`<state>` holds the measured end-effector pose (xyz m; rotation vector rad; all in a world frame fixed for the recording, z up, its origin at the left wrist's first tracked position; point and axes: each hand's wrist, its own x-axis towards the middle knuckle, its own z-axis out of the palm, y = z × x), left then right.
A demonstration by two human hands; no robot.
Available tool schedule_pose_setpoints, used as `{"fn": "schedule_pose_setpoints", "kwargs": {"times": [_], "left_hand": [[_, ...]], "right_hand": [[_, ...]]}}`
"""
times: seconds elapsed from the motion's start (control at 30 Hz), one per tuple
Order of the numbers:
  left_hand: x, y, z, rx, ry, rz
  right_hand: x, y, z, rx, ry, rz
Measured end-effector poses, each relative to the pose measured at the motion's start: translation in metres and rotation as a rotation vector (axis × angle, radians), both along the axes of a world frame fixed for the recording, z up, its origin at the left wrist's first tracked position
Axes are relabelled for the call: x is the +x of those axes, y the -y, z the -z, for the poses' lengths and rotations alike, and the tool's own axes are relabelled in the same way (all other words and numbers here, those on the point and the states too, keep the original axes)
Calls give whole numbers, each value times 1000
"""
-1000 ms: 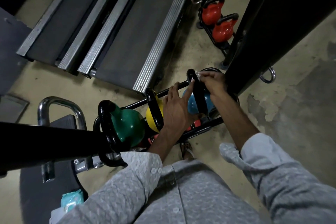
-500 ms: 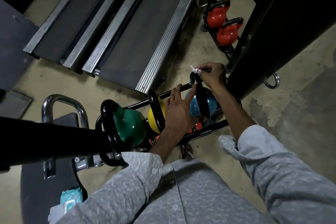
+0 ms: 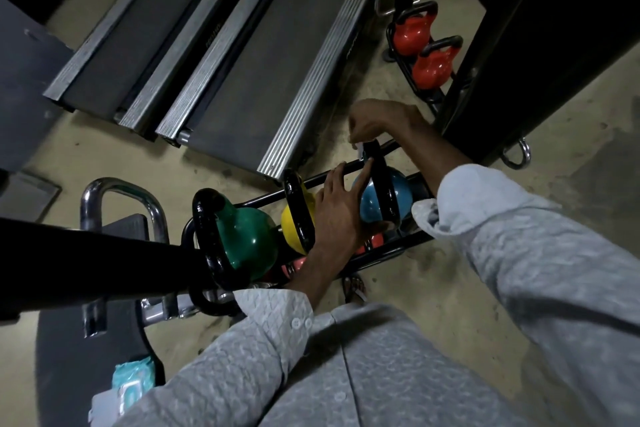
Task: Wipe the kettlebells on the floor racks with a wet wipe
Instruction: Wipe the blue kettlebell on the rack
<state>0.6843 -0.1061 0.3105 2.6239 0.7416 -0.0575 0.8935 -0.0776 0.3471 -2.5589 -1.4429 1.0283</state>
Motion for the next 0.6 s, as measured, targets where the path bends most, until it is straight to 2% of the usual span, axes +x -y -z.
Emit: {"fn": "schedule_pose_setpoints", "kwargs": {"times": [0.17, 0.27, 0.43, 0.6], "left_hand": [[-4, -2, 5, -71, 6, -63], [-2, -2, 6, -86, 0, -102], [-1, -2, 4, -94, 29, -115], [1, -3, 4, -116, 15, -103]], "right_hand": [[-18, -12, -8, -135, 161, -131], [-24, -2, -17, -62, 239, -144], [-40, 37, -21, 90, 280, -40], [-72, 87, -10, 185, 292, -103]]}}
